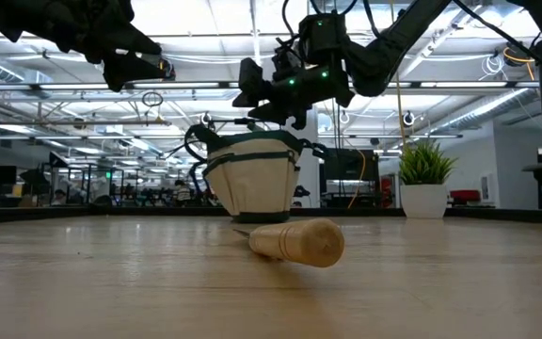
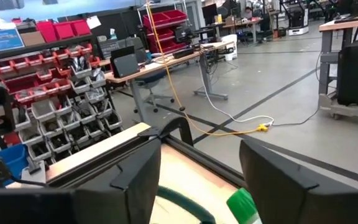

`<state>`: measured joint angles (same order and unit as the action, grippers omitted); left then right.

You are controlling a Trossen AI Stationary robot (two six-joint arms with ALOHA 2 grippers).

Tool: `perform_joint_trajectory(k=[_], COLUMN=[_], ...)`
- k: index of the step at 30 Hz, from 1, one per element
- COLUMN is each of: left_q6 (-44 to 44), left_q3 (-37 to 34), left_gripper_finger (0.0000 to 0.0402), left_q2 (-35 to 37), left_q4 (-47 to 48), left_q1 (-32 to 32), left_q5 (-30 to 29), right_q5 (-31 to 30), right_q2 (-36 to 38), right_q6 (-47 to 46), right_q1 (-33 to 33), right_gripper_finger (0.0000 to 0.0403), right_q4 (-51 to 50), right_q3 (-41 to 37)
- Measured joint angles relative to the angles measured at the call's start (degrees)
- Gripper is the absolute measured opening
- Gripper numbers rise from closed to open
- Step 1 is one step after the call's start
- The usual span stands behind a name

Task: Pick & Place Garden tools in Gardening bag
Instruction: Put the right brown trowel into the gardening bag

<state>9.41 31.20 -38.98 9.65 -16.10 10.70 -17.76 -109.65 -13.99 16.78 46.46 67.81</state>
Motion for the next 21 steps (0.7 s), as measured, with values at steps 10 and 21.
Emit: perform_joint_trajectory(k=[10,21], left_q6=[0.00,0.22], left_q3=[0.00,0.00], left_gripper_finger=[0.0257,0.0257], left_q2=[0.00,0.00], left_q4=[0.00,4.04], left_q1=[0.00,0.11], left_q5=[0.32,1.47], right_q5=[0.09,1.44], right_q2=[0.84,15.72], right_q6=[1.02,19.52], right_q1=[-1.61,-10.34], right_gripper_finger=[0.0224,0.0220], right_q4=[0.16,-14.33], right_q3=[-0.06,-0.02])
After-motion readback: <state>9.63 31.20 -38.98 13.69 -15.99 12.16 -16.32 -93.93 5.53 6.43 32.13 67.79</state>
